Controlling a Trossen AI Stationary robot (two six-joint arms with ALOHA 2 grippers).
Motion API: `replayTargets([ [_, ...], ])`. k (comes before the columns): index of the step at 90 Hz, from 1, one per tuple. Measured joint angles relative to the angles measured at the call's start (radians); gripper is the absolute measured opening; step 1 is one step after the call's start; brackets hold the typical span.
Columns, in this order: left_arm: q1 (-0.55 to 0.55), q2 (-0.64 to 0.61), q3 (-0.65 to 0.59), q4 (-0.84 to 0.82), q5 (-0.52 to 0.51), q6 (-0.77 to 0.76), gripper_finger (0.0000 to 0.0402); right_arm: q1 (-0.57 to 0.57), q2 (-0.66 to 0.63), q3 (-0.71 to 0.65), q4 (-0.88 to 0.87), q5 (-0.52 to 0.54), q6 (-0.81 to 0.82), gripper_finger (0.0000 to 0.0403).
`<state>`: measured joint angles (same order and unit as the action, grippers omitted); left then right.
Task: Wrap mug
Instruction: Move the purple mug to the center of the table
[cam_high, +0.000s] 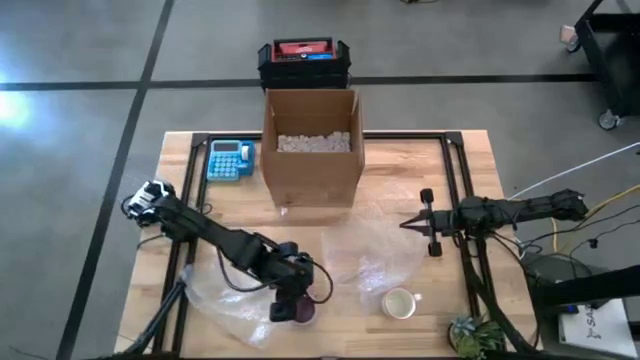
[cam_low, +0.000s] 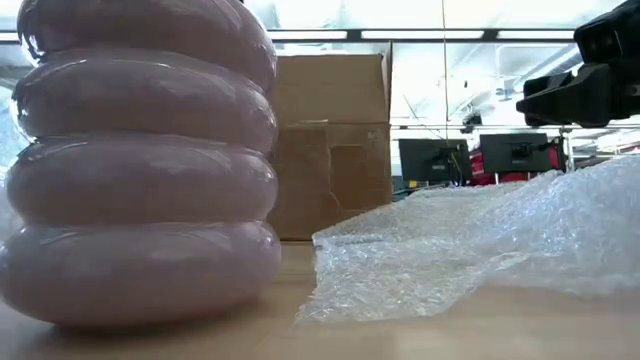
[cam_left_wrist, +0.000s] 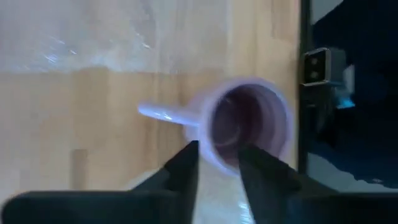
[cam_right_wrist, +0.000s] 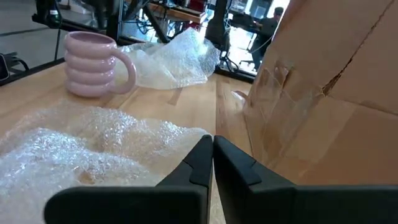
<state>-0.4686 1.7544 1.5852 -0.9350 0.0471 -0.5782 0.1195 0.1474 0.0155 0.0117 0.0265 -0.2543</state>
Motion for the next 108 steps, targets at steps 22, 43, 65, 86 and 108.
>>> replayTargets([
  [22,-0.009,0.045,0.0,-0.011,0.009,-0.133,0.0235,0.0,0.0,0.0,0.0,0.0,0.0,0.0],
  [43,-0.009,0.117,0.0,-0.015,-0.042,-0.142,0.0225,0.0,0.0,0.0,0.0,0.0,0.0,0.0],
  [65,-0.004,0.193,0.0,-0.014,-0.04,-0.112,0.0179,0.0,0.0,0.0,0.0,0.0,0.0,0.0],
  [86,0.006,0.21,-0.001,-0.017,-0.038,-0.047,0.0043,0.0,0.0,0.0,0.0,0.0,0.0,0.0],
  [108,0.085,0.202,0.1,-0.108,-0.156,0.086,0.0012,0.0,0.0,0.0,0.0,0.0,0.0,0.0],
])
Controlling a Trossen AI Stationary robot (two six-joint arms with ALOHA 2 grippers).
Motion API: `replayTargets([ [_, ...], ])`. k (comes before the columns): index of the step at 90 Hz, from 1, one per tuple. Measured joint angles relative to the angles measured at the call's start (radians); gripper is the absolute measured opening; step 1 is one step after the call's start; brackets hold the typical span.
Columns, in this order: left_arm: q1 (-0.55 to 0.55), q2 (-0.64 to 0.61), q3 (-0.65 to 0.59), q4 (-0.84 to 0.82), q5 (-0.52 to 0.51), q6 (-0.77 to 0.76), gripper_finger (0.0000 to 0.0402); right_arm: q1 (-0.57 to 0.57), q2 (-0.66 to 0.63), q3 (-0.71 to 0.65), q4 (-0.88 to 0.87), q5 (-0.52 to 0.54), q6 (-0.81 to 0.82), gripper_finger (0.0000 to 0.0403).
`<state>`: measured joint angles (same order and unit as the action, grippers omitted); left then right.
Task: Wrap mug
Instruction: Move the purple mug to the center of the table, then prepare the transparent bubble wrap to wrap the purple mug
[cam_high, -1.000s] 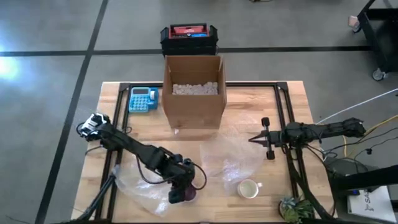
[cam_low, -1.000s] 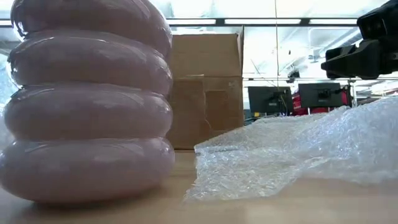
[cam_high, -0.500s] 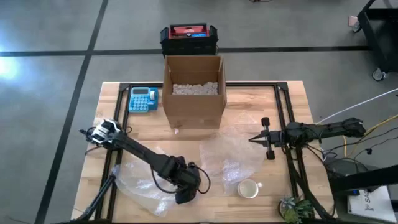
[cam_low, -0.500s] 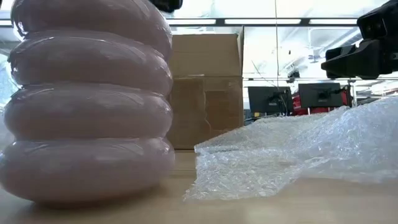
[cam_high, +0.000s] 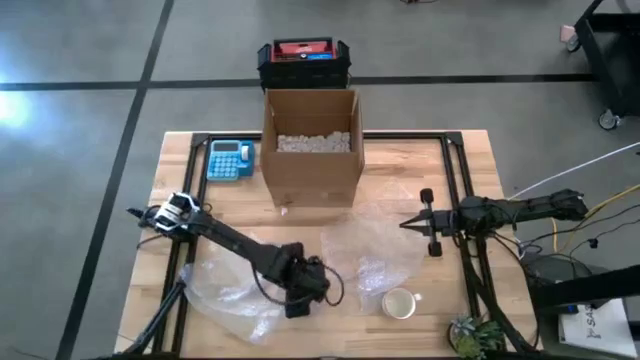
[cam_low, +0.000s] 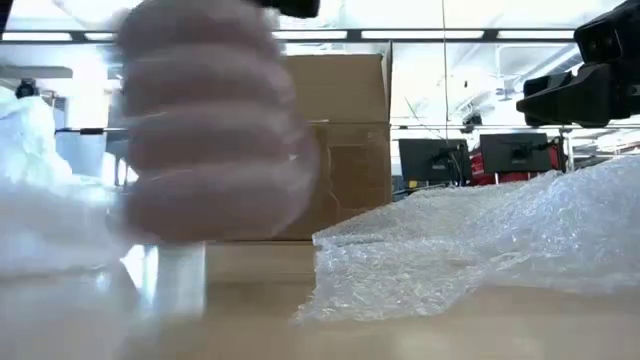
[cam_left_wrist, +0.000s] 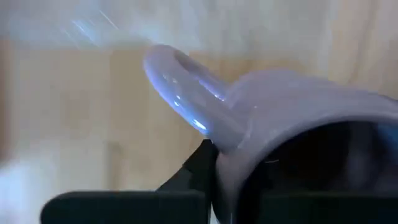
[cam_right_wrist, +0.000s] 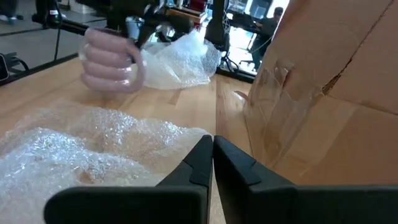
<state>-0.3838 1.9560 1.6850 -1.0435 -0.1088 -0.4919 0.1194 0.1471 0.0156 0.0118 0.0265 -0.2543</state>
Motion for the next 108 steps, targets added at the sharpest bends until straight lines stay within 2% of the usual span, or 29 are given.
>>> replayTargets([
  [24,0.17,0.007,0.02,0.003,-0.001,0.167,0.001,0.0,0.0,0.0,0.0,0.0,0.0,0.0],
  [49,0.259,0.007,0.001,0.153,0.005,0.27,0.0021,0.0,0.0,0.0,0.0,0.0,0.0,0.0],
  [69,0.276,0.007,-0.003,0.26,0.011,0.275,0.0077,0.0,0.0,0.0,0.0,0.0,0.0,0.0],
  [86,0.277,0.006,-0.001,0.283,0.016,0.289,0.0152,0.0,0.0,0.0,0.0,0.0,0.0,0.0],
  [93,0.276,0.006,0.025,0.228,0.021,0.288,0.0183,0.0,0.0,0.0,0.0,0.0,0.0,0.0],
  [108,0.249,-0.023,0.164,-0.044,0.011,0.202,0.0225,0.0,0.0,0.0,0.0,0.0,0.0,0.0],
])
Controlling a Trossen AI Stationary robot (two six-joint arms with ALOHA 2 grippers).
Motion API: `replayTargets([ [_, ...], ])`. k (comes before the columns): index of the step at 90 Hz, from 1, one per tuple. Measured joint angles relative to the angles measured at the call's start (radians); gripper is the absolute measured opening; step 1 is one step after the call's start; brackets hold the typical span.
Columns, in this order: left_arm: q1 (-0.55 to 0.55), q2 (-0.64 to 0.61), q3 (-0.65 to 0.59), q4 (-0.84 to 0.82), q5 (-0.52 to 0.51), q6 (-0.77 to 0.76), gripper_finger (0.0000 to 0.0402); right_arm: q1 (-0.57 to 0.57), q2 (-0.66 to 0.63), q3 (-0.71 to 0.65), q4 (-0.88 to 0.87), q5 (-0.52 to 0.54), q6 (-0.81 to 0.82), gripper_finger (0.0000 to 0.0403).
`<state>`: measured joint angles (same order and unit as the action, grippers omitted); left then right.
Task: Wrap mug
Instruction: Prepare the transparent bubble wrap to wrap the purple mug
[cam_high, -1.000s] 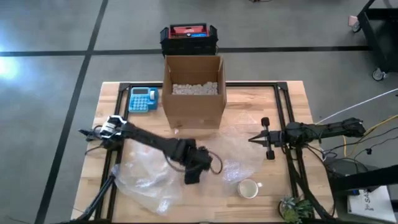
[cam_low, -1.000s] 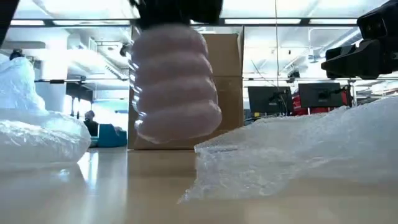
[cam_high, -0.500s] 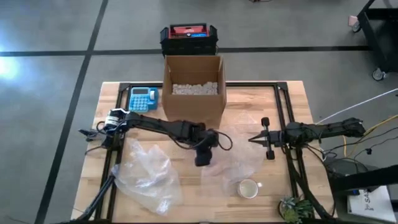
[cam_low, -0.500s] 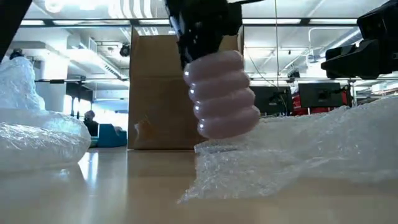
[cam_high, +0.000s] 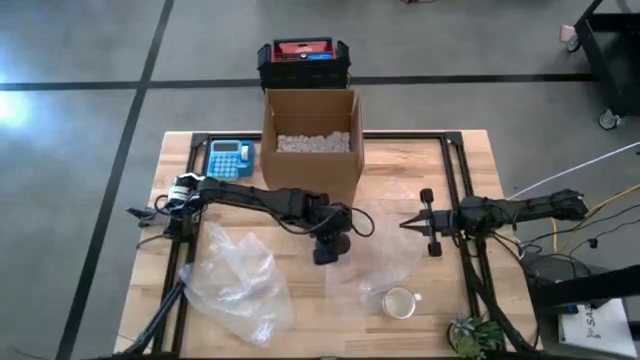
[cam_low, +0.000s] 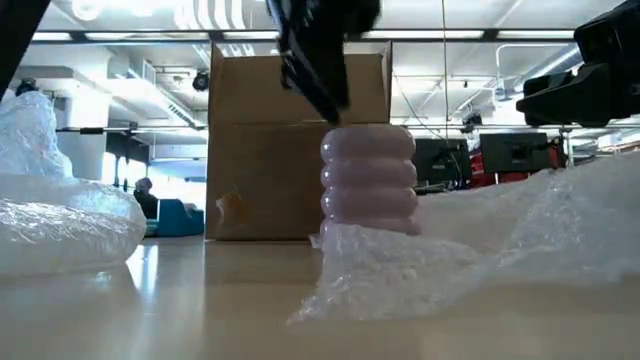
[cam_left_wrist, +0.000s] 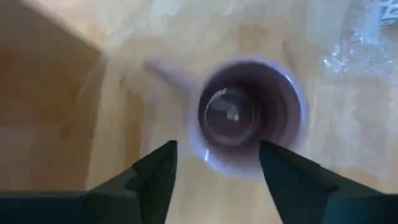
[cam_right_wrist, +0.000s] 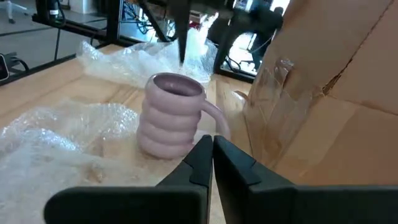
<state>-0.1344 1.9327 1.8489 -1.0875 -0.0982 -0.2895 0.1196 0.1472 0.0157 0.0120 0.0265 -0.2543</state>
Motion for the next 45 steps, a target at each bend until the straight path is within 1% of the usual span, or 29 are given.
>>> replayTargets([
  [8,-0.044,-0.04,0.031,-0.086,-0.021,-0.053,0.0232,0.0,0.0,0.0,0.0,0.0,0.0,0.0],
  [16,-0.107,-0.074,0.005,-0.167,-0.025,-0.137,0.023,0.0,0.0,0.0,0.0,0.0,0.0,0.0],
  [23,-0.179,-0.106,-0.056,-0.223,-0.033,-0.23,0.0223,0.0,0.0,0.0,0.0,0.0,0.0,0.0],
  [34,-0.307,-0.167,-0.175,-0.221,-0.029,-0.403,0.0209,0.0,0.0,0.0,0.0,0.0,0.0,0.0],
  [45,-0.397,-0.213,-0.292,-0.196,0.048,-0.575,0.0196,0.0,0.0,0.0,0.0,0.0,0.0,0.0],
])
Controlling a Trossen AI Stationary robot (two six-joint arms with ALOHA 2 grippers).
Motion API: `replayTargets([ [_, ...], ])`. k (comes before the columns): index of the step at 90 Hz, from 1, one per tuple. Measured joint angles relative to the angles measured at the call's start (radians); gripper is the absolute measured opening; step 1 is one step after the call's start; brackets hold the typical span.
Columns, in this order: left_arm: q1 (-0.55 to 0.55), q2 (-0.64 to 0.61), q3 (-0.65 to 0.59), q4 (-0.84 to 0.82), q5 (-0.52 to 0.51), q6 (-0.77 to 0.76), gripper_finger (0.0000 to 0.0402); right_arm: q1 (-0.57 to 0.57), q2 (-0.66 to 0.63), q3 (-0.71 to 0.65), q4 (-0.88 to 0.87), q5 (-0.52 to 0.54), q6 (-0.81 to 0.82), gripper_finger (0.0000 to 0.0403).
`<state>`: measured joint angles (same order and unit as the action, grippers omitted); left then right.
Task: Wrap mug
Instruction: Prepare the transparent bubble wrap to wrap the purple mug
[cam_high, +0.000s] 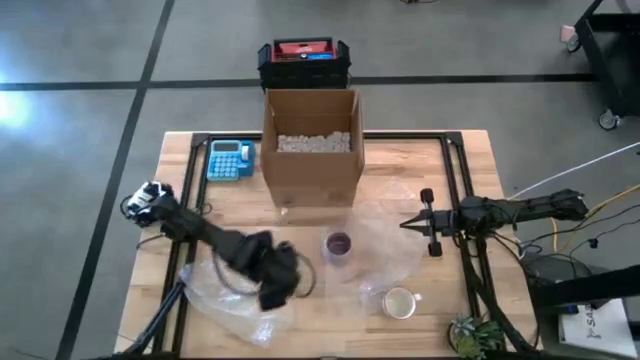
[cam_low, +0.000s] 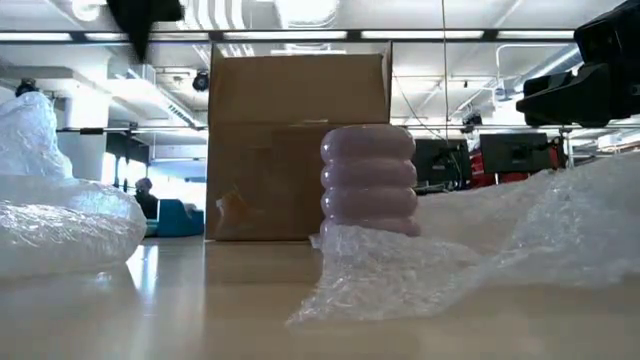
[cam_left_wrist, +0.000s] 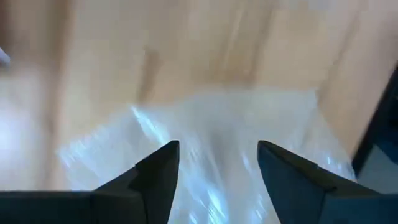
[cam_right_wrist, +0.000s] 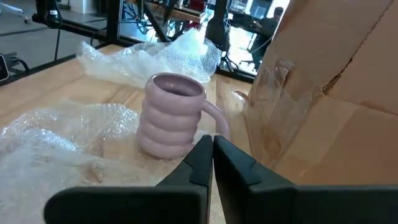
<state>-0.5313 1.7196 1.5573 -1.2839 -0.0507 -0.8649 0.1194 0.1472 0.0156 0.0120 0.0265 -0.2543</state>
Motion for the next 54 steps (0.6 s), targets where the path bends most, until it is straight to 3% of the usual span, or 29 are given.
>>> replayTargets([
  [27,-0.113,-0.075,-0.265,0.135,0.14,-0.251,0.0172,0.0,0.0,0.0,0.0,0.0,0.0,0.0],
  [54,-0.121,-0.092,-0.47,0.394,0.16,-0.274,0.0176,0.0,0.0,0.0,0.0,0.0,0.0,0.0],
])
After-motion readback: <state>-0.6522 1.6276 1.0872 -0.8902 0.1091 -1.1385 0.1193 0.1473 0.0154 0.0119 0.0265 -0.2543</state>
